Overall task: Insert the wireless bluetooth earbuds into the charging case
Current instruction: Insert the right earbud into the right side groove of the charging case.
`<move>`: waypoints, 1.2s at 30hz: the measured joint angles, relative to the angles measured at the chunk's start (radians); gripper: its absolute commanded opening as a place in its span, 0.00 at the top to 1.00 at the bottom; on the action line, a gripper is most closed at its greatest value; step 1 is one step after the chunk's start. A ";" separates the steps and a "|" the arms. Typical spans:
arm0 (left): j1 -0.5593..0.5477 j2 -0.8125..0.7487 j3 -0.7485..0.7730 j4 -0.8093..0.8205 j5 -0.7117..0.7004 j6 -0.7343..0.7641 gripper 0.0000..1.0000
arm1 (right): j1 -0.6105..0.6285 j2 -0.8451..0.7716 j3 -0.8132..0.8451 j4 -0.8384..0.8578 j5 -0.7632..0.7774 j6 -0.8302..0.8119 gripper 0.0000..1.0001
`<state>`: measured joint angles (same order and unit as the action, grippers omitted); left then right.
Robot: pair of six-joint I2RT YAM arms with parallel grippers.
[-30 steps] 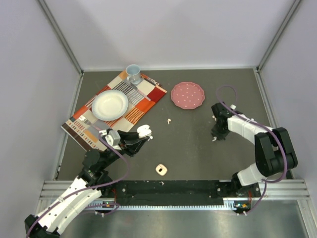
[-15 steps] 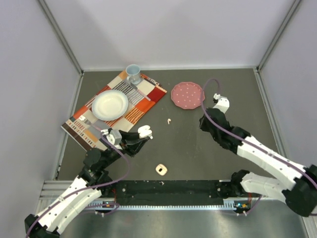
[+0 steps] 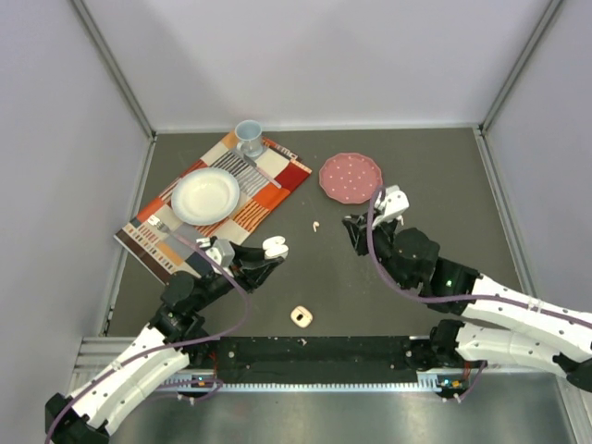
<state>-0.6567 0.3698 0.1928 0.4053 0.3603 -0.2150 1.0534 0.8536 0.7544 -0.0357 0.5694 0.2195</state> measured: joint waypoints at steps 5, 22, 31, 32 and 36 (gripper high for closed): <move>0.000 0.002 0.002 0.005 0.007 0.000 1.00 | 0.132 0.004 0.015 0.109 0.045 -0.138 1.00; 0.000 -0.001 -0.005 0.083 0.040 0.014 1.00 | 0.315 0.174 0.086 0.315 0.058 -0.290 1.00; 0.000 -0.008 -0.093 0.273 0.050 0.115 1.00 | 0.357 0.182 0.087 0.353 0.035 -0.261 1.00; 0.000 -0.009 -0.101 0.290 0.050 0.125 1.00 | 0.362 0.182 0.089 0.352 0.034 -0.262 1.00; 0.000 -0.025 -0.137 0.358 0.037 0.180 1.00 | 0.386 0.184 0.113 0.359 0.030 -0.272 1.00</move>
<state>-0.6567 0.3447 0.0555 0.7635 0.3977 -0.0345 1.4399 1.0374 0.8677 0.3237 0.5991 -0.0525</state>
